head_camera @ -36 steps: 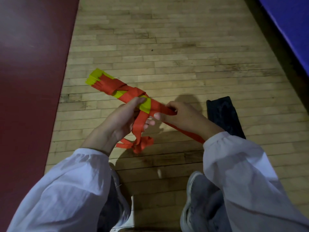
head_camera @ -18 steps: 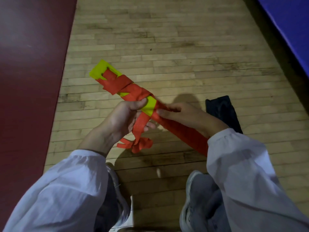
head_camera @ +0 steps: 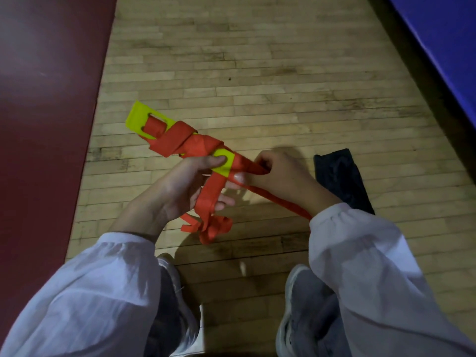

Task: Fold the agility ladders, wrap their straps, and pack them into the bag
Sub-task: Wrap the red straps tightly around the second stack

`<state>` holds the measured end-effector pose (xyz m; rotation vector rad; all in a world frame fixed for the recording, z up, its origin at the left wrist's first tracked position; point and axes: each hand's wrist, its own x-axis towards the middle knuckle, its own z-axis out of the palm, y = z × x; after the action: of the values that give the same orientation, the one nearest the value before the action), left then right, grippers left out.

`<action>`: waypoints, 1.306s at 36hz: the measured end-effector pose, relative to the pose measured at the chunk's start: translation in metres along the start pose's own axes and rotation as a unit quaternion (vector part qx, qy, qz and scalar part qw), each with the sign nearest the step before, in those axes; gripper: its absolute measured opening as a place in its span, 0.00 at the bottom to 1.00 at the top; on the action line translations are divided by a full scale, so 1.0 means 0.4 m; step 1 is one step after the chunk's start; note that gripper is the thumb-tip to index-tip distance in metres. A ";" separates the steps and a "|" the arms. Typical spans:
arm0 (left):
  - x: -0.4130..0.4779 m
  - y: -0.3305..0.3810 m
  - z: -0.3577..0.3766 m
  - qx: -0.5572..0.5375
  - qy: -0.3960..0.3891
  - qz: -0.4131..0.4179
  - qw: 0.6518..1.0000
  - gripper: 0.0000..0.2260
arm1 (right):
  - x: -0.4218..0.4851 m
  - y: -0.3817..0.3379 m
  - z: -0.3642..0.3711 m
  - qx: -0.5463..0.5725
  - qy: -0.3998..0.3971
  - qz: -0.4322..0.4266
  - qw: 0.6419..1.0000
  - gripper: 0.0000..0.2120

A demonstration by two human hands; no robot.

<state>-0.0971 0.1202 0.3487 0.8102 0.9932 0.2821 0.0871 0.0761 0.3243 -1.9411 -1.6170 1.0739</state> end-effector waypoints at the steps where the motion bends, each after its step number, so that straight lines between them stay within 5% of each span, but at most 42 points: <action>1: 0.001 -0.001 -0.001 0.007 0.000 -0.003 1.000 0.14 | 0.002 -0.001 0.002 -0.010 0.008 0.001 1.000 0.16; 9: 0.011 -0.012 0.009 0.033 0.036 0.005 0.999 0.25 | -0.001 -0.004 0.015 -0.072 0.058 -0.016 0.996 0.19; 18: 0.012 -0.018 0.014 0.020 0.089 0.017 0.996 0.18 | -0.015 -0.026 0.023 -0.127 0.034 -0.053 0.990 0.22; 26: 0.008 -0.015 0.019 0.036 0.064 0.048 0.996 0.18 | -0.003 -0.008 0.006 0.008 -0.097 0.010 0.995 0.27; 33: 0.002 -0.007 0.020 0.043 0.054 0.040 0.997 0.17 | -0.025 -0.022 -0.015 0.213 -0.198 0.074 0.954 0.35; 47: 0.006 -0.004 0.003 0.017 0.030 -0.042 0.999 0.23 | -0.013 -0.021 -0.004 0.128 -0.081 0.036 0.988 0.31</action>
<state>-0.0951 0.1198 0.3463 0.7921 1.0885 0.2183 0.0828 0.0735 0.3329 -1.7929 -1.4163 1.4254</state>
